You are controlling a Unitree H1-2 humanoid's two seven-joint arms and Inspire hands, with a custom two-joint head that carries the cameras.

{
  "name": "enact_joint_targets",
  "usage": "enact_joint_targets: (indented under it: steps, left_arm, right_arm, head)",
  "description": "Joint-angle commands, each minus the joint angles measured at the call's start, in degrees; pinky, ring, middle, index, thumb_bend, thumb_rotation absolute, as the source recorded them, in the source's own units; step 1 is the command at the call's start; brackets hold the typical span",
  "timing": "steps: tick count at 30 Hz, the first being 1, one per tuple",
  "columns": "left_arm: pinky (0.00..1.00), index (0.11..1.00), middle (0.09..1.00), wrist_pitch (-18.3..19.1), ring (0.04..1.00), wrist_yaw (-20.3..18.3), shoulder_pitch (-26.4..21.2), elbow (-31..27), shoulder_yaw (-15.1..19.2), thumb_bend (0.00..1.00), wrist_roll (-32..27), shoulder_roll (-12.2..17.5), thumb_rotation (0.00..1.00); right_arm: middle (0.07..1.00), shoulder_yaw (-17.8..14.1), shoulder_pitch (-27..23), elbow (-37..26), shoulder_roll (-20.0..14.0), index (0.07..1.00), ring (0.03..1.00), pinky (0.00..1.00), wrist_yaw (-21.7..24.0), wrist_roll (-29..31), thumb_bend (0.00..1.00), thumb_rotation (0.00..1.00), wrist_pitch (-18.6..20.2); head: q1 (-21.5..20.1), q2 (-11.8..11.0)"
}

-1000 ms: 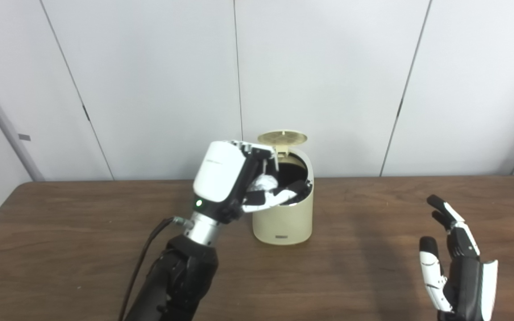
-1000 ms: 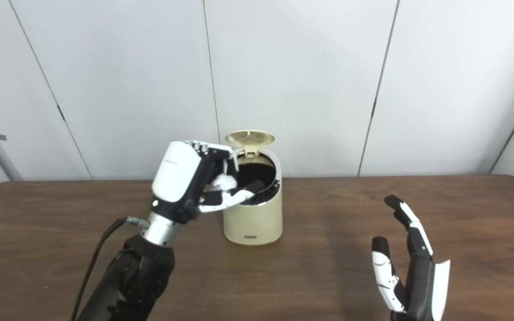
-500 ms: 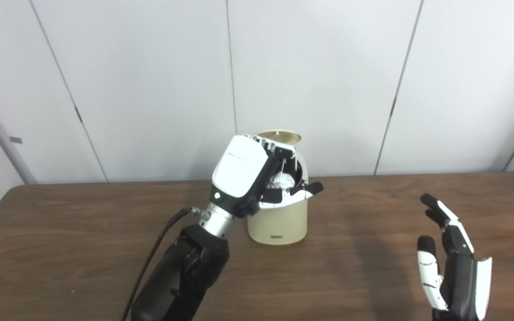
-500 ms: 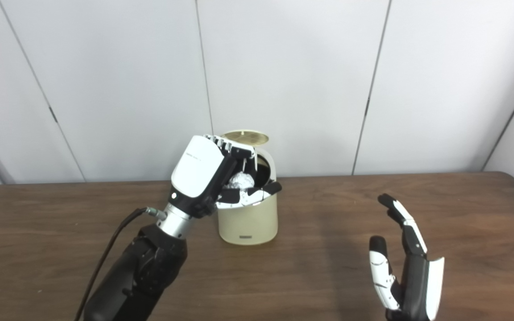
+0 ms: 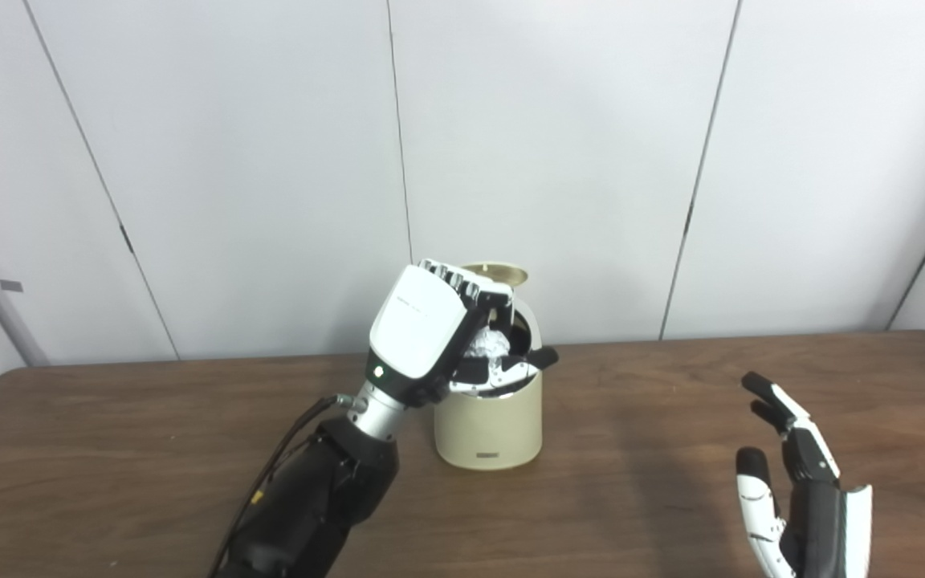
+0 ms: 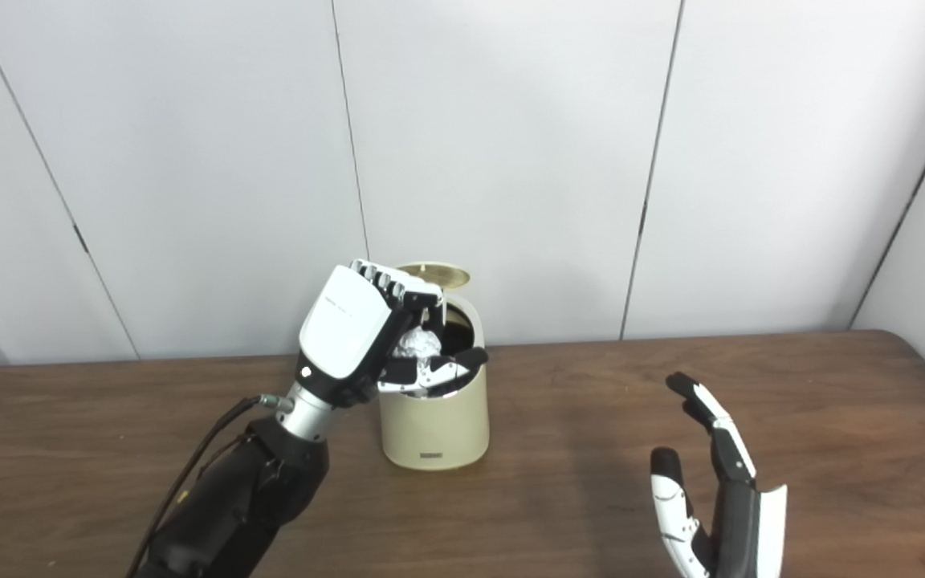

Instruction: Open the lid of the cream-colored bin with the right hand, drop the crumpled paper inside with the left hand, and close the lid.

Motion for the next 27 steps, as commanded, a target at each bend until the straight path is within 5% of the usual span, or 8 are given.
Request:
enact_joint_targets:
  steps: [1,10,27]
  left_arm:
    - [0.03,0.135,0.115,-1.01,0.061,4.74,-4.29,1.28,-1.17,0.36,-0.17,0.87,0.30]
    - [0.04,0.135,0.117,-0.72,0.064,11.19,-7.02,7.79,-4.77,0.37,0.77,1.82,0.40]
    - [0.03,0.137,0.115,3.36,0.065,12.30,-8.01,13.76,-5.97,0.38,0.35,0.53,0.39]
  right_arm:
    - [0.814,-0.30,-0.80,-1.88,0.53,0.766,0.836,0.79,0.33,-0.04,0.19,0.82,-2.08]
    - [0.814,-1.19,-0.22,-3.39,1.65,0.765,0.835,0.79,2.20,0.73,0.18,0.80,-1.75]
    - [0.813,-1.50,0.09,-4.76,3.40,0.766,0.842,0.80,3.75,0.25,0.18,0.81,-1.65]
  head:
    - [-0.12,0.06]
    - [0.20,0.12]
    - [-0.93,0.15]
